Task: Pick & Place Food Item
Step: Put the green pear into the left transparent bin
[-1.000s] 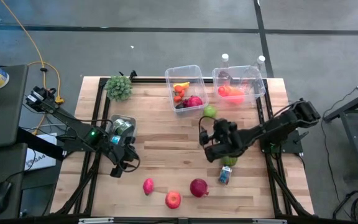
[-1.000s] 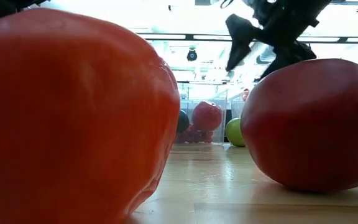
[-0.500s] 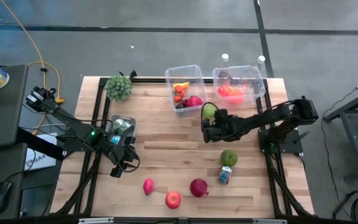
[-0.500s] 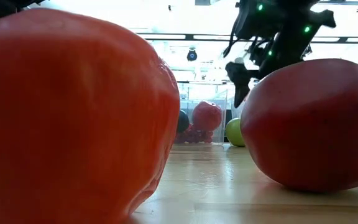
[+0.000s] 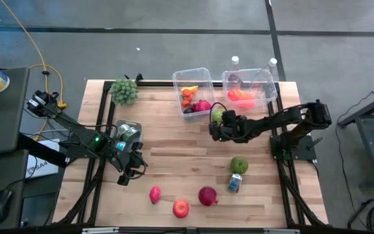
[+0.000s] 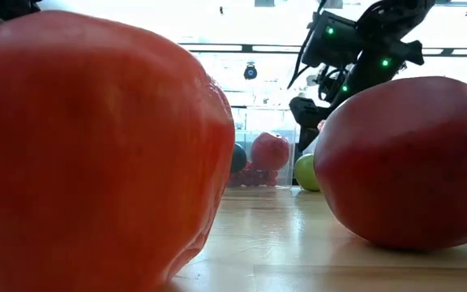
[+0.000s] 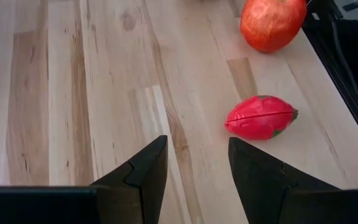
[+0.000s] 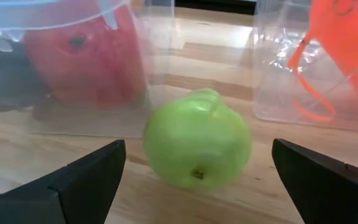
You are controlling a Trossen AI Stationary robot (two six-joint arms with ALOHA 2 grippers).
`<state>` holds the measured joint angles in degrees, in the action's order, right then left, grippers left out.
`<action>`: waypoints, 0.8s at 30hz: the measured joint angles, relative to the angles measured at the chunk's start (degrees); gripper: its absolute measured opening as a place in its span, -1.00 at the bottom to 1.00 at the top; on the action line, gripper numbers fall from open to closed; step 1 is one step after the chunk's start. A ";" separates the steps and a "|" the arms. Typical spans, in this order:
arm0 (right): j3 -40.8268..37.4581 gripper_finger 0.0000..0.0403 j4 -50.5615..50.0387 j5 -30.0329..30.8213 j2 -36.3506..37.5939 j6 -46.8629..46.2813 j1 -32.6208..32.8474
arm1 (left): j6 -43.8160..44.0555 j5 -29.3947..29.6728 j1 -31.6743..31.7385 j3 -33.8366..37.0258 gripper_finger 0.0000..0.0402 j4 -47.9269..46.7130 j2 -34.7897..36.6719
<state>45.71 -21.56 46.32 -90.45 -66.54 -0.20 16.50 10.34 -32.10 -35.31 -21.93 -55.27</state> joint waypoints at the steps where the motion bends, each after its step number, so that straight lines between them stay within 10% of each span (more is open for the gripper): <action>1: 0.00 0.95 0.37 -0.02 0.00 0.97 -0.29 | -0.03 0.01 0.00 0.00 -0.19 0.00 0.01; 24: 0.01 0.95 10.82 -6.04 -11.99 9.36 -5.49 | -0.09 0.01 0.00 0.00 -0.19 -0.28 -0.01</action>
<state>45.73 -10.74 40.28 -102.44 -57.18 -5.69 16.41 10.35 -32.10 -35.31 -22.21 -55.29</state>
